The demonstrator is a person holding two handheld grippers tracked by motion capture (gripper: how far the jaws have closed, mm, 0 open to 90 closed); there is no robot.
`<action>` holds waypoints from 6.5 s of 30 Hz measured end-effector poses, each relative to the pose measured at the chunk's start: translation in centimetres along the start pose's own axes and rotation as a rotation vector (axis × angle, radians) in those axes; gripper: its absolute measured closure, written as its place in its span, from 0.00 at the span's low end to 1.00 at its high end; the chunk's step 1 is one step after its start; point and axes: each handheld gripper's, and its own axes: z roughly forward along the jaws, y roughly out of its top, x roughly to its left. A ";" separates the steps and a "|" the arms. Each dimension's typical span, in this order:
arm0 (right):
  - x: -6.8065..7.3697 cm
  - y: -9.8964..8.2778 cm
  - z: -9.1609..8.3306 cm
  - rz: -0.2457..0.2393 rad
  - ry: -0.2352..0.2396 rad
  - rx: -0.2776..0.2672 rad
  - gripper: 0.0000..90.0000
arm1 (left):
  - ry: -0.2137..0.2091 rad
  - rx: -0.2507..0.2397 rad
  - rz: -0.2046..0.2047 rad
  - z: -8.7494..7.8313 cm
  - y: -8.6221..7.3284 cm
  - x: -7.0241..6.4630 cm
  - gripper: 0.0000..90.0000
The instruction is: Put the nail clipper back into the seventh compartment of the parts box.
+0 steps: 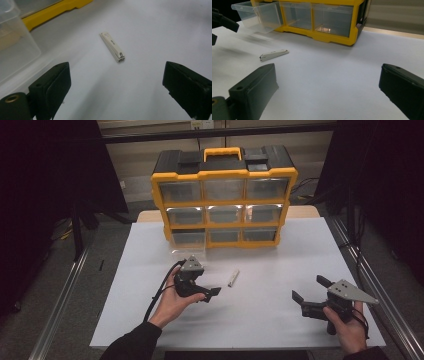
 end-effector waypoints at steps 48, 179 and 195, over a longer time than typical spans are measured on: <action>0.0 0.0 0.0 0.002 0.004 0.001 0.02 | -0.056 0.347 0.028 8.2 5.3 0.2 0.49; 0.1 0.0 -0.1 0.001 0.006 0.001 0.02 | -0.076 0.143 0.099 1.1 4.9 1.4 0.87; 0.1 0.0 0.0 -0.003 0.008 -0.001 0.01 | -0.055 0.064 0.052 -1.0 4.5 2.0 0.87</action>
